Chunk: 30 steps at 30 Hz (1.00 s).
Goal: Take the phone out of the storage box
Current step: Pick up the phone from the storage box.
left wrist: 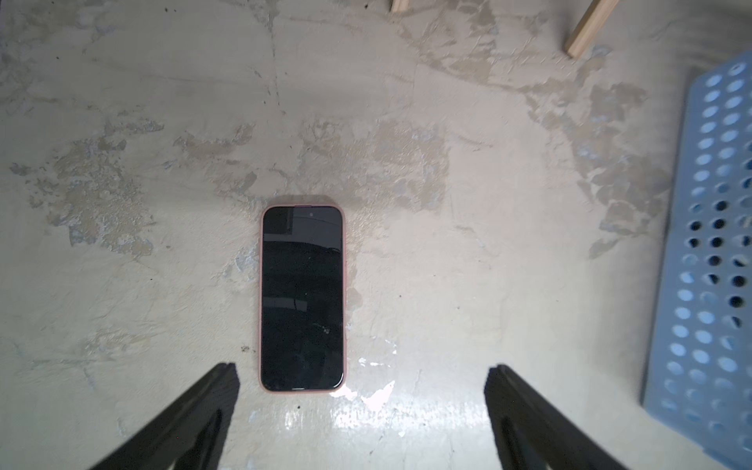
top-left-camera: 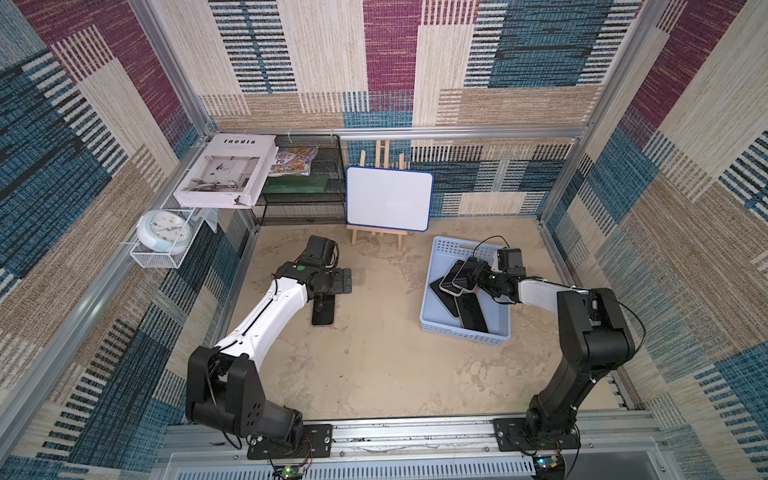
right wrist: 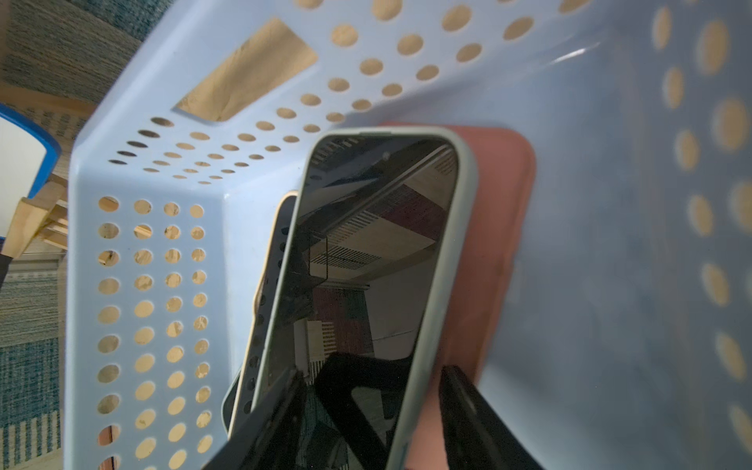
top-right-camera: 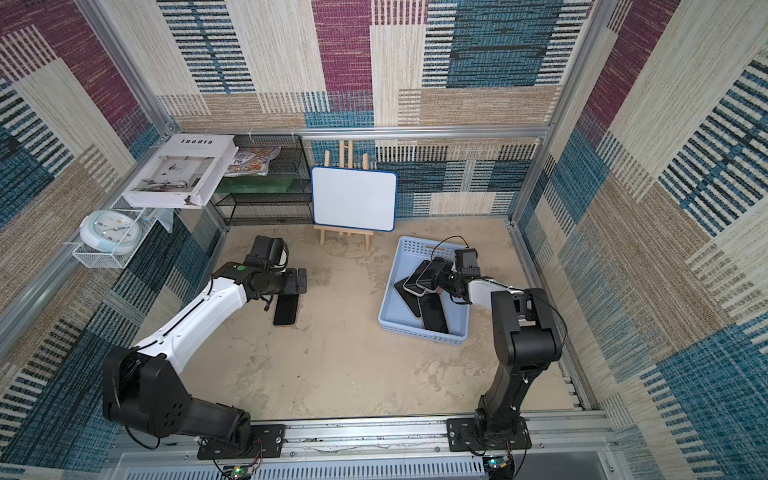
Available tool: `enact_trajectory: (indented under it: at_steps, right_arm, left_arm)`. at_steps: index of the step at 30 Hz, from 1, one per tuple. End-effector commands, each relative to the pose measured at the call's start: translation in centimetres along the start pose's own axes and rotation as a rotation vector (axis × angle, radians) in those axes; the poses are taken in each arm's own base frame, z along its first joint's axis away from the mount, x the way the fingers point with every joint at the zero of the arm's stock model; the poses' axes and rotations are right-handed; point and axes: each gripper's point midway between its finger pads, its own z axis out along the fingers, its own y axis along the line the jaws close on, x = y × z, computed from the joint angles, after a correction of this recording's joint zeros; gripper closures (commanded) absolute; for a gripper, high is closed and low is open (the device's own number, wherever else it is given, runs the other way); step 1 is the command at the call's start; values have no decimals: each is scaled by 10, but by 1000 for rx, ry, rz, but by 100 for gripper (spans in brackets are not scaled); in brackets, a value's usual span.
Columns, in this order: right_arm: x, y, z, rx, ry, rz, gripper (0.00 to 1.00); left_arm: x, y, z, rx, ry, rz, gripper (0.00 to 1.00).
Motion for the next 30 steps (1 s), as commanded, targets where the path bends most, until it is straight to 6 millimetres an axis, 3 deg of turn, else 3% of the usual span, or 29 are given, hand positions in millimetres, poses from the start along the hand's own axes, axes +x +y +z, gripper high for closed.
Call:
enact_trajectory:
  at_steps: [1,7,14,20,26,30]
  right_arm:
    - [-15,16,-6,-81,-77,10,44]
    - [-24,32,-13,-166,-132,-1,53]
    - [-26,36,-12,-204,-157,10,69]
    - [-26,39,-1,-225,-128,33,70]
    - [-24,17,-21,-54,-191,53,43]
    - [-28,15,-23,-23,-193,46,36]
  left_arm:
    - [1,-13,-12,69,-7,-15,1]
    - [4,-22,-18,126,-22,-30,1]
    - [8,-27,-19,160,-26,-48,1]
    - [9,-30,-20,174,-25,-51,1]
    - [10,-30,-21,176,-23,-47,1]
    - [10,-33,-21,187,-21,-50,1]
